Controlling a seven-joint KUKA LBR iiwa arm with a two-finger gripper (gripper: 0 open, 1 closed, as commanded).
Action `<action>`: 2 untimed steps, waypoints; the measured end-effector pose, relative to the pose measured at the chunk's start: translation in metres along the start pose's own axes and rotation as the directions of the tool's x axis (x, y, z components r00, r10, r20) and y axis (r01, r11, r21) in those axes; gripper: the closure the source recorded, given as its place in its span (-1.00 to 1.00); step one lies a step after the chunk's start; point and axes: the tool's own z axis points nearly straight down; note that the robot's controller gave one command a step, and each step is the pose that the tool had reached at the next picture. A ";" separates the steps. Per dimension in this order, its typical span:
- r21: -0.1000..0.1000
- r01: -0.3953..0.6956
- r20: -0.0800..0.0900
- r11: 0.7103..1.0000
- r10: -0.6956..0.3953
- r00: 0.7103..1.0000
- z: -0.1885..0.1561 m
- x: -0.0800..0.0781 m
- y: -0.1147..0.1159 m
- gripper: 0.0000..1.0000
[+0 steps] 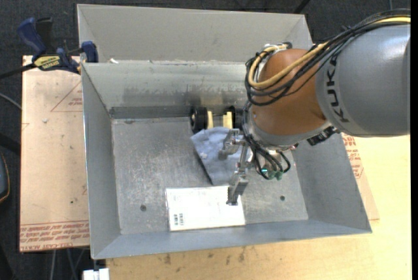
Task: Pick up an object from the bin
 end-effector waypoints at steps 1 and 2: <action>0.000 -0.001 0.008 1.000 0.001 1.000 -0.004 -0.002 0.000 -1.00; -0.001 0.080 0.015 0.997 -0.080 0.997 0.014 -0.012 -0.013 -1.00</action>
Offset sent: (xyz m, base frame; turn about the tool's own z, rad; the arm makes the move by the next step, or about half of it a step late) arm 0.0335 -0.0660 -0.0801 -0.2817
